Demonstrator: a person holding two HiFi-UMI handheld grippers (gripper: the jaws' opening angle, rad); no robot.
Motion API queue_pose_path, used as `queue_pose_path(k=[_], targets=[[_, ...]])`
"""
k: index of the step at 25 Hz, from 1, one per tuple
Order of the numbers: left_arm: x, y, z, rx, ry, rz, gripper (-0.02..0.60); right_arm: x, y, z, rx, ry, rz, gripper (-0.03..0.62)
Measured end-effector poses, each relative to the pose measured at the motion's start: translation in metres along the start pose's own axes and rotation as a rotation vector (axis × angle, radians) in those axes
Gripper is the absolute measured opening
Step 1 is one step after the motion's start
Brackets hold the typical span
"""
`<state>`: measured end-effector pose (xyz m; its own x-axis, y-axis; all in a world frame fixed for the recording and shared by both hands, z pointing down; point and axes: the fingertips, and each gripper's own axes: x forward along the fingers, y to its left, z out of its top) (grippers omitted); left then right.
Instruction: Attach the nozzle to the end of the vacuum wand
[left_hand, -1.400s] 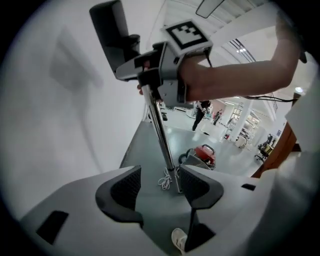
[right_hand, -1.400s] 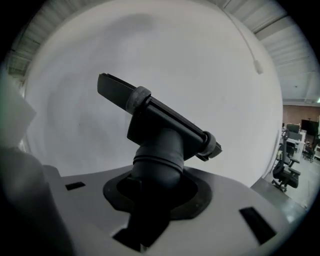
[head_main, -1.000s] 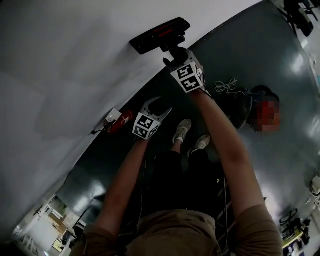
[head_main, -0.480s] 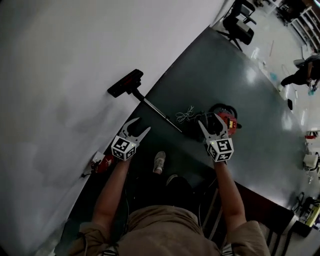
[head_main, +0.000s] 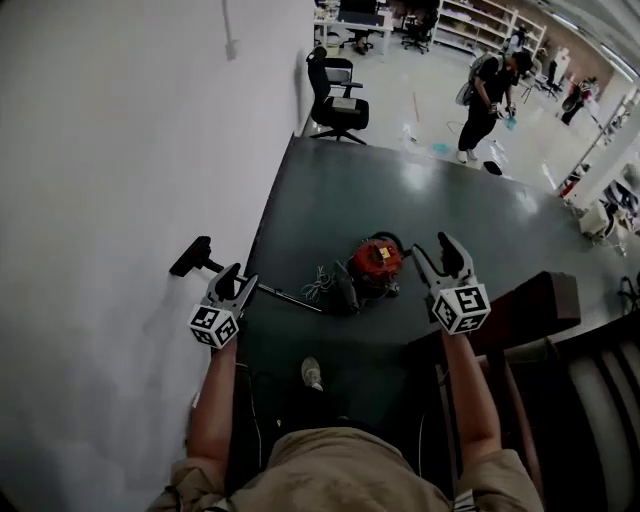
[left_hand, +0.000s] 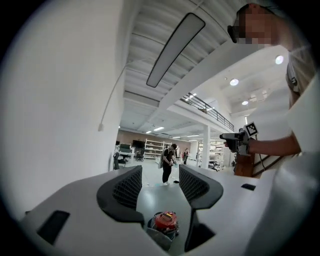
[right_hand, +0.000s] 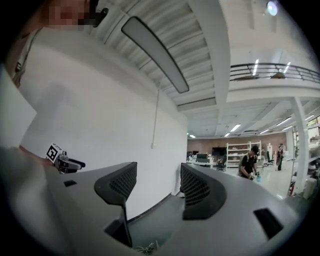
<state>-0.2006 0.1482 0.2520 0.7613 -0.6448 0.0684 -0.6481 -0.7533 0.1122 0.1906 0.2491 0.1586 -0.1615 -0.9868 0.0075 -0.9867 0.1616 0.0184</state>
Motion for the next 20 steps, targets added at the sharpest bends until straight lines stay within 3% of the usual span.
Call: queue_pose_path(k=[4,8,14,20], targets=[[-0.034,-0.08,0.034,0.041,-0.041,-0.048,0.242,-0.127,-0.013,0.04,0.004,-0.1,-0.105,0.276],[-0.066,-0.142,0.036,0.066,-0.039,-0.081,0.241,-0.221,-0.011,0.038,-0.103,-0.092,-0.201,0.276],[-0.105,-0.199,0.001,0.086,0.016,-0.114,0.242,-0.297,0.008,-0.016,-0.098,0.004,-0.242,0.276],[-0.125,-0.216,-0.054,0.102,0.116,-0.155,0.242,-0.328,0.036,-0.072,-0.069,0.118,-0.238,0.276]])
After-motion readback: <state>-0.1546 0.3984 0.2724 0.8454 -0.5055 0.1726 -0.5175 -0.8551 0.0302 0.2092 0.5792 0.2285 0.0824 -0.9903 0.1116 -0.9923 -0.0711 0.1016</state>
